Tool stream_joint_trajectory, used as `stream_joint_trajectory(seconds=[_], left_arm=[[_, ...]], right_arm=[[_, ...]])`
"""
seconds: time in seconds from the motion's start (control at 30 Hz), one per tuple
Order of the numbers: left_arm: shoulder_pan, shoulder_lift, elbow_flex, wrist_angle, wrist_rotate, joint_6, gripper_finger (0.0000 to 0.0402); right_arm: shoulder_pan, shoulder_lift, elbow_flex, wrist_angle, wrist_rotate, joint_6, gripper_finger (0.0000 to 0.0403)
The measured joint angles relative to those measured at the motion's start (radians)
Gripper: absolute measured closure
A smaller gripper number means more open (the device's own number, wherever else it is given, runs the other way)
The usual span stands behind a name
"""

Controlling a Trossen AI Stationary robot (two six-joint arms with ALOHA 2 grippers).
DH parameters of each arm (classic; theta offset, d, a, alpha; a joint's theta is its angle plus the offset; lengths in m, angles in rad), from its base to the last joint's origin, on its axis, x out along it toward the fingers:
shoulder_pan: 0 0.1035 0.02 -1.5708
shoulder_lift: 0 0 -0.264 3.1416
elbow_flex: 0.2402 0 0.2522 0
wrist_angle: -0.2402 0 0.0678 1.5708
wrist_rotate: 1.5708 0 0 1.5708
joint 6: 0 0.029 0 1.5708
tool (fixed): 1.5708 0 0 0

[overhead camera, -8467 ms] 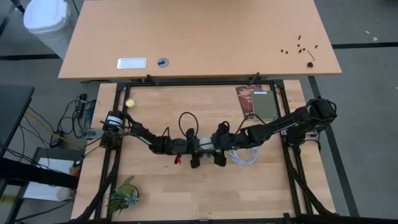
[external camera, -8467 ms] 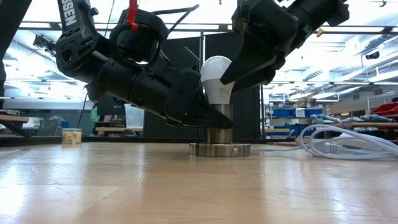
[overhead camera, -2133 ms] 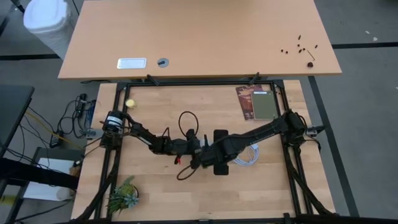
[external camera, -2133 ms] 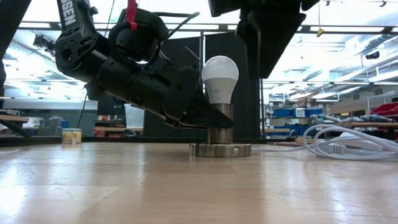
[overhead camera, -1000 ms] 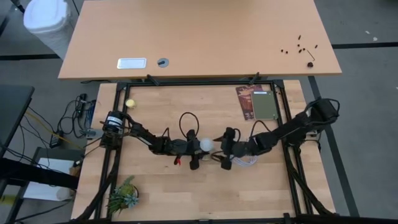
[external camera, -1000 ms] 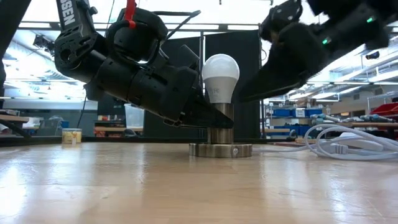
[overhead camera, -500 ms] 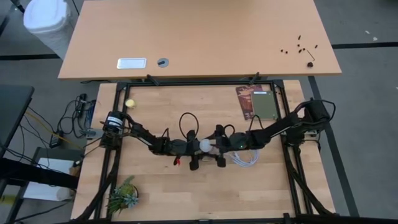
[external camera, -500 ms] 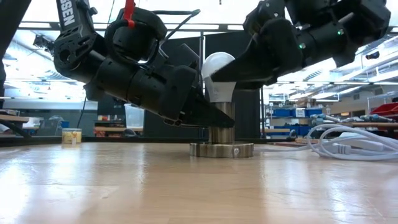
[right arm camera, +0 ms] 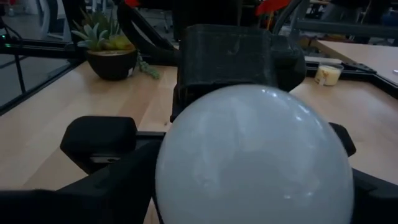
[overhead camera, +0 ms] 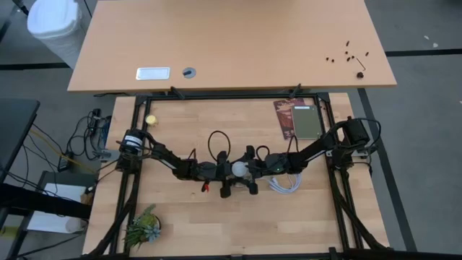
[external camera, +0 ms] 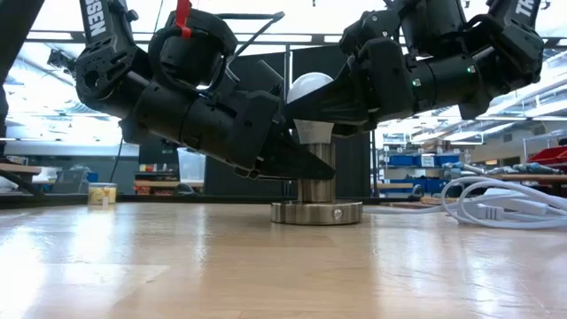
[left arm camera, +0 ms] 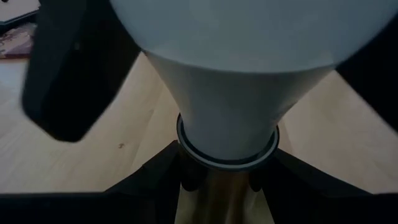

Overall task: Screw lightbulb
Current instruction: Insert the lightbulb into the lamp

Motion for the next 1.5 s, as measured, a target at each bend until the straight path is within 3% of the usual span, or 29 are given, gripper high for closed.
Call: stream_joint_trajectory(seconds=[0.33,0.67,0.9,1.23,1.5], left_arm=[[0.0,-0.001,0.001,-0.014,-0.003,-0.005,0.0208],[-0.001,-0.001,0.002,-0.016,-0.1,-0.066,0.0208],[-0.005,-0.001,0.002,-0.015,-0.108,-0.095,0.0208],[-0.02,-0.002,0.003,-0.005,-0.123,-0.094,0.0208],[-0.023,-0.003,0.004,0.069,-0.124,-0.081,0.0208]], right_arm=[[0.0,-0.001,-0.001,-0.004,-0.002,-0.036,0.0155],[-0.001,-0.002,-0.001,-0.005,0.079,-0.037,0.0133],[0.016,-0.002,-0.001,-0.005,0.146,0.013,0.0147],[0.104,0.0,0.005,-0.007,0.361,0.131,0.0128],[0.14,0.001,0.061,-0.016,0.401,0.143,0.0125]])
